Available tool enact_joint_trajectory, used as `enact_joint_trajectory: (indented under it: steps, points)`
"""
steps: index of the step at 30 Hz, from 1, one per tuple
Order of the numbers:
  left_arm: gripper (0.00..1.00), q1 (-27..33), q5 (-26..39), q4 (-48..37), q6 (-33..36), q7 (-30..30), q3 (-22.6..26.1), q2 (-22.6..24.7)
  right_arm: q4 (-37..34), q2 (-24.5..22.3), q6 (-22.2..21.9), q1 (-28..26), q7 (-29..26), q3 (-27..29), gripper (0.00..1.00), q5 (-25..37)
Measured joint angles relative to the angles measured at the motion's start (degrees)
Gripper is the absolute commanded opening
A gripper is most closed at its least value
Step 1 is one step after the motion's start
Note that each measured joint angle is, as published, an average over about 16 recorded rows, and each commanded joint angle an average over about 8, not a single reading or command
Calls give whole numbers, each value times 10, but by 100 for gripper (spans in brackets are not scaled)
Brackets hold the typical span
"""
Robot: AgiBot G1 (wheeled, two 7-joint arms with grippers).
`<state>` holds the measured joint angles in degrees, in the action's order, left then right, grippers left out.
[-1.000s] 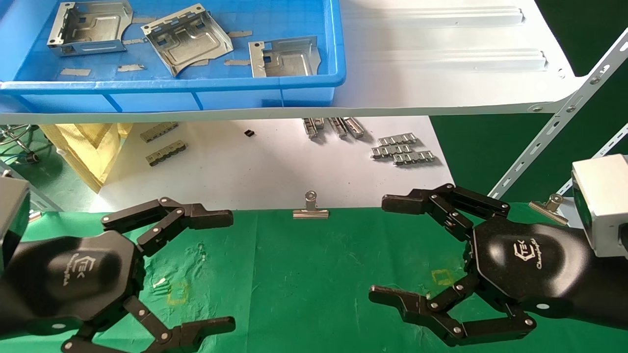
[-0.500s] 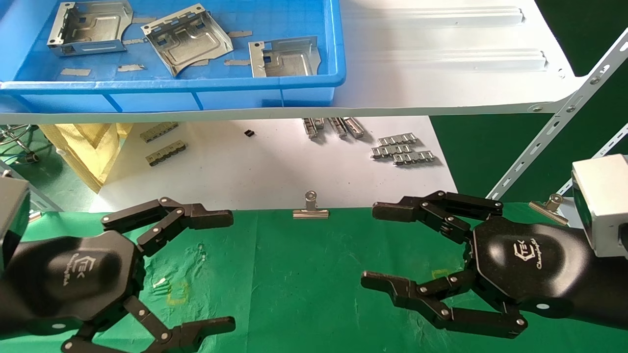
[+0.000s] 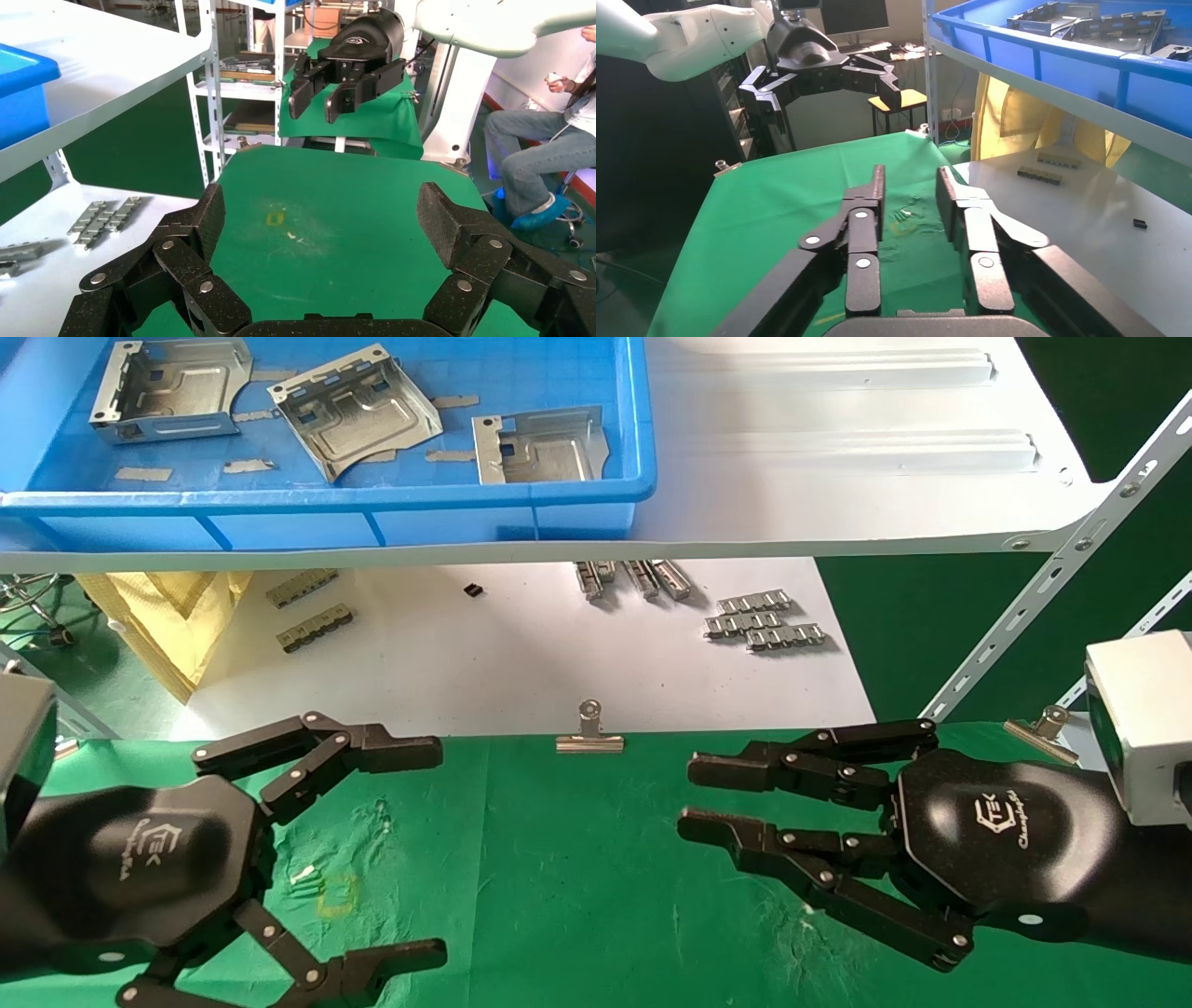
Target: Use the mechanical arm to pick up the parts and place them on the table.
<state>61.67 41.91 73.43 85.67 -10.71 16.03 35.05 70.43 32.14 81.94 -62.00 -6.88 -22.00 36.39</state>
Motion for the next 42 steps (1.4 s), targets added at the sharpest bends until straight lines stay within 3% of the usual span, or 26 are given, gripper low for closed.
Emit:
enact_joint_trajectory:
  steps: [8, 14, 21, 28, 33, 34, 41, 42]
  points:
    - [100, 8, 2, -1, -2, -1, 0, 1, 0, 0, 0, 0, 0, 0, 0, 0]
    - [100, 62, 26, -29, -20, -2, 1, 12, 0, 0, 0, 0, 0, 0, 0, 0]
    - [100, 209, 113, -139, -64, 0, 27, 64, 0, 0, 0, 0, 0, 0, 0, 0]
    - [100, 386, 242, -333, -149, 15, 77, 153, 0, 0, 0, 0, 0, 0, 0, 0]
    - [100, 479, 322, -469, -222, 32, 114, 216, 0, 0, 0, 0, 0, 0, 0, 0]
    - [96, 493, 336, -493, -235, 35, 121, 226, 0, 0, 0, 0, 0, 0, 0, 0]
    - [9, 555, 403, -612, -299, 54, 155, 273, 0, 0, 0, 0, 0, 0, 0, 0]
    - [0, 560, 408, -623, -301, 56, 158, 277, 0, 0, 0, 0, 0, 0, 0, 0]
